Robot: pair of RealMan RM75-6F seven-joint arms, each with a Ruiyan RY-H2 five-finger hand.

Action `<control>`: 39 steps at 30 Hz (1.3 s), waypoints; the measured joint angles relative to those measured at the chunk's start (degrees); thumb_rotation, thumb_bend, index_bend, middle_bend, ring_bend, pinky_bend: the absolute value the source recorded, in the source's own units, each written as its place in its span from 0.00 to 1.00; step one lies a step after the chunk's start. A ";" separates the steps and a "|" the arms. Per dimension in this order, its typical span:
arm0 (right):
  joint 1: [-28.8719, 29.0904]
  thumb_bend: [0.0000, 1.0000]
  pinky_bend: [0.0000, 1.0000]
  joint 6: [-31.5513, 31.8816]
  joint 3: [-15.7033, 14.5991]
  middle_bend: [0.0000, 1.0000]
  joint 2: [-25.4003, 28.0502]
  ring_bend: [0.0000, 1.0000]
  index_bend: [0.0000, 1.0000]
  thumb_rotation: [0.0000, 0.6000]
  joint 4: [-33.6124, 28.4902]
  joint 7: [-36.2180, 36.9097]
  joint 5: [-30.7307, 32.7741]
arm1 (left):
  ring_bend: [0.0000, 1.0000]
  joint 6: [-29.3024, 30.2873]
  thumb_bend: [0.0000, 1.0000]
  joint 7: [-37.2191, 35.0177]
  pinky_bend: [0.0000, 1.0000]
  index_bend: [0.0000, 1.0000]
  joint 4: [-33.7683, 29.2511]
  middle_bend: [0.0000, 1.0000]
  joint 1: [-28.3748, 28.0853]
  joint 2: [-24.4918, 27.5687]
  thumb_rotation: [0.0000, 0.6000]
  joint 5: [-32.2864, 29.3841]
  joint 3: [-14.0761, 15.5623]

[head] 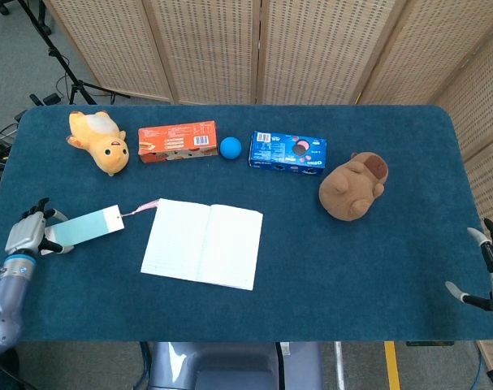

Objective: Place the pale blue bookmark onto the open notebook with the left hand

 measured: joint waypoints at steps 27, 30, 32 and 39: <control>0.29 0.04 0.00 -0.50 -0.06 0.00 -0.78 0.00 0.11 1.00 -0.22 -2.49 0.37 | 0.00 32.09 0.01 -9.73 0.00 0.62 -12.45 0.00 5.91 14.35 1.00 59.14 8.36; 0.40 0.04 0.00 -0.69 -0.12 0.00 -0.99 0.00 0.11 1.00 -0.26 -3.15 0.41 | 0.00 33.19 0.01 -12.98 0.00 0.62 -11.29 0.00 5.82 15.93 1.00 63.57 10.79; 0.47 0.04 0.00 -0.78 -0.16 0.00 -1.14 0.00 0.11 1.00 -0.31 -3.64 0.39 | 0.00 33.77 0.01 -14.21 0.00 0.62 -9.96 0.00 5.50 16.63 1.00 66.30 12.15; 0.91 0.04 0.00 -1.67 -0.09 0.00 -2.04 0.00 0.11 1.00 -0.50 -6.28 1.31 | 0.00 30.01 0.00 -12.02 0.00 0.62 -5.40 0.00 1.28 16.18 1.00 74.68 15.24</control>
